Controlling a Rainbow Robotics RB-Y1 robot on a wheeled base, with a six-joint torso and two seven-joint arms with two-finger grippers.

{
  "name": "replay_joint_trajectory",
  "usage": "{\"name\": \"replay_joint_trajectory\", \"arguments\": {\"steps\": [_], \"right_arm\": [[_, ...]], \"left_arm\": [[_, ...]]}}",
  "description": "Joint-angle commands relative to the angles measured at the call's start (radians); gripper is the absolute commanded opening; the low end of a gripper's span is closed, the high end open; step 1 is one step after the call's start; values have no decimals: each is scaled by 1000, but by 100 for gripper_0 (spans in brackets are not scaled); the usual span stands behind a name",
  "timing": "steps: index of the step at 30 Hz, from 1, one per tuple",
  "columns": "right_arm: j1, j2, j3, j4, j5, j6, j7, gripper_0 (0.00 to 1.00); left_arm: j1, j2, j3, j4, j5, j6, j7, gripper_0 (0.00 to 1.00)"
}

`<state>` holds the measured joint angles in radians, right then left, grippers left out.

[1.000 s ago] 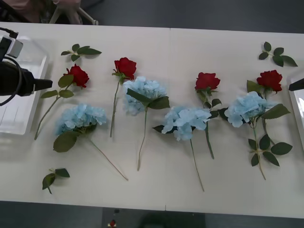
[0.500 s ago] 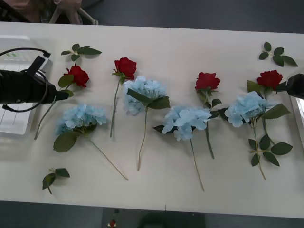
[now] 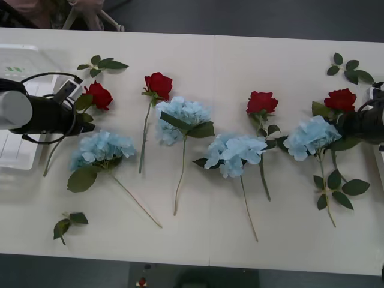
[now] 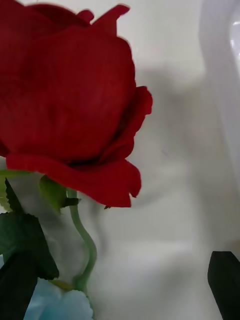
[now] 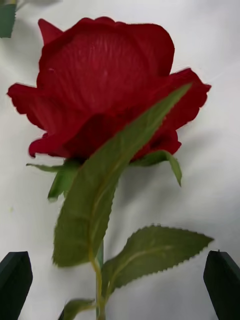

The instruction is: Put the red flowers into the right box and the blue flowers into the left box

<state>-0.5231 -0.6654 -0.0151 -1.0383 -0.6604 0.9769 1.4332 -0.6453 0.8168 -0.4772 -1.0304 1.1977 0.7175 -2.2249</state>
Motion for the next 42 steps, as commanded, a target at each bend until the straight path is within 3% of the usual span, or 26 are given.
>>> {"name": "replay_joint_trajectory", "arguments": {"steps": [1, 26, 27, 28, 29, 30, 31, 33, 36, 38, 42], "right_arm": [[-38, 26, -19, -13, 70, -14, -27, 100], [-46, 90, -14, 17, 105, -18, -42, 100], [-48, 90, -14, 17, 105, -18, -42, 91], [-48, 90, -14, 17, 107, -18, -42, 68], [-46, 90, -14, 17, 107, -17, -42, 51], [-48, 90, -12, 17, 108, -17, -42, 24], [-46, 90, -12, 17, 108, -18, -42, 16], [-46, 90, -12, 17, 110, -17, -42, 0], [-48, 90, -12, 17, 110, -12, -42, 0], [-51, 86, -12, 17, 110, 0, -42, 0], [-57, 75, -12, 15, 110, 19, -31, 0]], "left_arm": [[-65, -22, -34, 49, -7, -46, -45, 100], [-70, -70, -38, 105, -27, -112, -32, 100], [-70, -70, -38, 104, -26, -112, -29, 100], [-70, -70, -38, 105, -26, -112, -27, 100], [-70, -70, -38, 105, -24, -112, -27, 100], [-70, -70, -38, 104, -23, -110, -27, 100], [-70, -71, -38, 104, -23, -112, -27, 99], [-70, -71, -38, 104, -26, -112, -27, 66], [-70, -71, -38, 105, -27, -113, -25, 22], [-70, -71, -38, 105, -29, -113, -22, 12], [-70, -73, -38, 107, -30, -113, -16, 8]]}}
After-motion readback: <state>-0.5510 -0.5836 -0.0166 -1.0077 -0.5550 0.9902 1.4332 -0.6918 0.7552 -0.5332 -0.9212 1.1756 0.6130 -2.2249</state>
